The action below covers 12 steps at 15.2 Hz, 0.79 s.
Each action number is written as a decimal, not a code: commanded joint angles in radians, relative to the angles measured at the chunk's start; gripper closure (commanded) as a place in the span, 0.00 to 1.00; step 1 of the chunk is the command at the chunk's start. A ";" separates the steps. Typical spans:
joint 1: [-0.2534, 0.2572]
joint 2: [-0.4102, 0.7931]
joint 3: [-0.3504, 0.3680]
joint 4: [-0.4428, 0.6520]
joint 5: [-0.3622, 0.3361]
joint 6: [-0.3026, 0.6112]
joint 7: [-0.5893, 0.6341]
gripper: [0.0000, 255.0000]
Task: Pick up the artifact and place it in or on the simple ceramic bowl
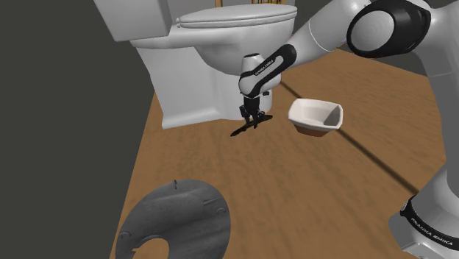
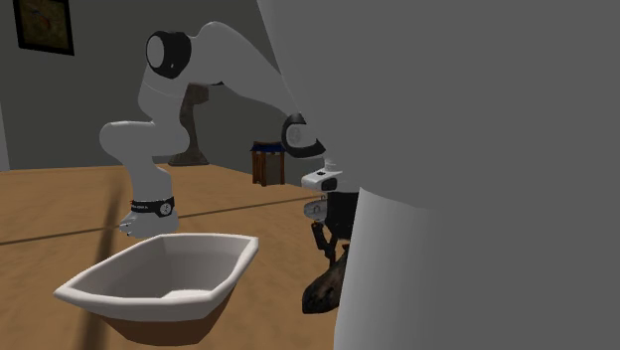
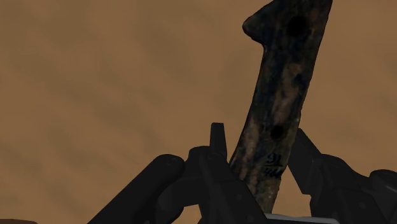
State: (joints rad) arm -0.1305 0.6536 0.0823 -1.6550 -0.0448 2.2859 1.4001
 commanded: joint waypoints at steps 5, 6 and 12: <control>-0.003 -0.050 0.003 0.004 0.004 -0.055 -0.002 1.00; -0.003 -0.059 0.004 0.005 0.005 -0.064 -0.003 1.00; -0.005 -0.102 0.006 0.021 0.009 -0.123 -0.004 1.00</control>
State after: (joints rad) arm -0.1345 0.5628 0.0882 -1.6465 -0.0357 2.1714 1.3966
